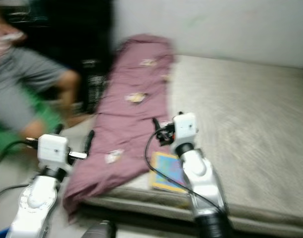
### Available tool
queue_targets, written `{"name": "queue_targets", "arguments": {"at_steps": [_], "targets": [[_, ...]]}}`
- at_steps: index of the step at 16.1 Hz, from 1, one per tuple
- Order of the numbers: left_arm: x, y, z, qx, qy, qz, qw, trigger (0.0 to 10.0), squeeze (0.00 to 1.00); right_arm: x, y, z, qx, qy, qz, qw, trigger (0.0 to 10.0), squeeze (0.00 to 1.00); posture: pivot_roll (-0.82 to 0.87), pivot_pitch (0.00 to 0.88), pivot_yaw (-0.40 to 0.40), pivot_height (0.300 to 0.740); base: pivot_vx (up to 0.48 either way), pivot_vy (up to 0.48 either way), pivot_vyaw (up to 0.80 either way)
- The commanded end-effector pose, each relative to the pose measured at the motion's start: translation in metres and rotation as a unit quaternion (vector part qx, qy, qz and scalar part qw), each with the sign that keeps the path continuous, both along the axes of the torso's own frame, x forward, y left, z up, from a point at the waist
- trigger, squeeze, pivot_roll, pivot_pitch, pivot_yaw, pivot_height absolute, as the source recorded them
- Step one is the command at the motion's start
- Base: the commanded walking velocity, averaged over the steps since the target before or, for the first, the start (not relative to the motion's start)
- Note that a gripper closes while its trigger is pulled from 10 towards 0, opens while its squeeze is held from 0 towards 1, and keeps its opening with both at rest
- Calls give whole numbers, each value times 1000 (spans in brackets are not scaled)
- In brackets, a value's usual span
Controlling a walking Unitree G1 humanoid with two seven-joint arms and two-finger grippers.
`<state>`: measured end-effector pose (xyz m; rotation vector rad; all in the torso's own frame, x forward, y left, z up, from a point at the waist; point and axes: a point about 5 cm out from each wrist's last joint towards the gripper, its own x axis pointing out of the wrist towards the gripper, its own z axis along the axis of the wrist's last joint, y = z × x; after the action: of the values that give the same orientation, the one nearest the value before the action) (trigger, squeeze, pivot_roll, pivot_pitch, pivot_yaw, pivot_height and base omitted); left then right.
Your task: Clean up the room
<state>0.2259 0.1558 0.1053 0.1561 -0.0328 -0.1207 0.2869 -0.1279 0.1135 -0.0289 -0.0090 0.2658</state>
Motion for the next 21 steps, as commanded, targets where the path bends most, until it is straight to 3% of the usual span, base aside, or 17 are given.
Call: {"name": "queue_targets", "arguments": {"at_steps": [1, 5, 21], "targets": [[4, 0, 3, 9, -5, -4, 1000, 10000, 0, 1, -1, 1, 3, -3, -3, 1000, 10000, 0, 5, 2, -50, 740, 0, 0, 800], [4, 1, 2, 1, -3, -3, 1000, 10000, 0, 2, -2, 1, 13, 0, -9, 1000, 10000, 0, 3, 0, -50, 740, 0, 0, 147], [4, 0, 2, -6, -5, -4, 1000, 10000, 0, 3, -4, 0, 17, 7, -15, 1000, 10000, 0, 1, 2, -53, 740, 0, -318, -88]]}}
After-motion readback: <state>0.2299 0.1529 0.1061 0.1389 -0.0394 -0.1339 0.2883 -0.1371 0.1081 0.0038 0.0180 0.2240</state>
